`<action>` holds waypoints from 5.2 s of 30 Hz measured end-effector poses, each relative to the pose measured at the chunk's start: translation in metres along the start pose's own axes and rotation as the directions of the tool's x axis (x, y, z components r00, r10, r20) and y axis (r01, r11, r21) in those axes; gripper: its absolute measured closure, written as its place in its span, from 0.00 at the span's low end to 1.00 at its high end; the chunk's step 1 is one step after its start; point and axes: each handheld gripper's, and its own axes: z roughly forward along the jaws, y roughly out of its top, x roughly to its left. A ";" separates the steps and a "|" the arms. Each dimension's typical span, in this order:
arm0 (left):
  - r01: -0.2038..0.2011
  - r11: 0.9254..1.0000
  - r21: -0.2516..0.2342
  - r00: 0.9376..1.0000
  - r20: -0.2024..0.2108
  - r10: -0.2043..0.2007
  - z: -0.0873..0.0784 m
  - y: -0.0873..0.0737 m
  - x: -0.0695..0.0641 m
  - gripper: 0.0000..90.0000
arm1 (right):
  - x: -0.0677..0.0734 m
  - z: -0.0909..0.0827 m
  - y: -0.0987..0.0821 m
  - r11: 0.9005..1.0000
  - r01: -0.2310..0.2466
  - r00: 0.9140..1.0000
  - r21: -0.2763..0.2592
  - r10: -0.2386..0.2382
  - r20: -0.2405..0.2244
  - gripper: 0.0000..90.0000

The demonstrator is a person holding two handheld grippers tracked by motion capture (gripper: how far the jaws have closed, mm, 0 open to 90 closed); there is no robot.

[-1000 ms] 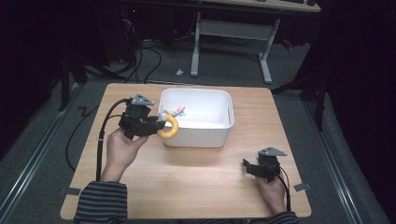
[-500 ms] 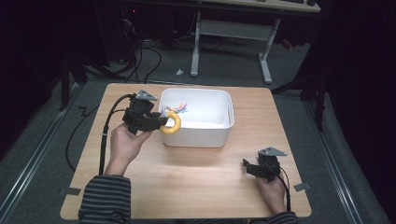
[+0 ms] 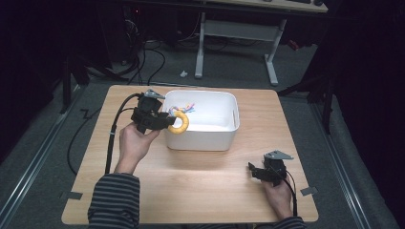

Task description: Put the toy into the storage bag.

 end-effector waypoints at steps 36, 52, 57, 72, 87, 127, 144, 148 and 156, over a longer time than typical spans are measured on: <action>0.040 0.999 0.032 0.998 -0.053 -0.039 0.044 0.010 0.012 0.75 | 0.000 0.000 0.000 1.000 0.000 1.000 0.001 0.000 0.000 0.29; 0.048 0.997 0.068 0.998 -0.055 -0.044 0.058 0.011 0.014 0.75 | 0.000 0.000 0.000 1.000 0.002 1.000 0.001 -0.002 -0.001 0.29; 0.048 0.996 0.073 0.998 -0.051 -0.045 0.061 0.010 0.013 0.75 | 0.000 0.000 0.000 1.000 0.001 1.000 0.001 -0.001 -0.001 0.29; 0.045 0.995 0.086 0.998 -0.040 -0.042 0.064 0.010 0.011 0.75 | 0.000 0.000 0.000 1.000 0.000 1.000 0.001 0.000 -0.001 0.29; 0.046 0.993 0.105 0.999 -0.028 -0.043 0.071 0.010 0.011 0.75 | 0.000 0.000 0.000 1.000 0.000 1.000 0.001 0.000 0.000 0.29; 0.026 0.987 0.160 1.000 -0.021 -0.023 0.092 0.010 0.003 0.72 | 0.000 0.000 0.000 1.000 0.005 1.000 -0.001 -0.005 -0.002 0.29; 0.008 1.000 0.021 0.999 -0.044 -0.007 0.051 0.011 -0.001 0.48 | 0.000 0.000 0.000 1.000 0.005 1.000 0.000 -0.005 -0.003 0.28; -0.004 1.000 -0.014 0.998 -0.055 0.003 0.036 0.006 -0.002 0.48 | 0.000 0.000 0.000 1.000 0.005 1.000 0.000 -0.005 -0.003 0.28; 0.004 0.997 -0.073 0.996 -0.089 -0.011 0.007 -0.013 0.004 0.46 | 0.000 0.000 0.000 1.000 0.005 1.000 0.000 -0.005 -0.003 0.28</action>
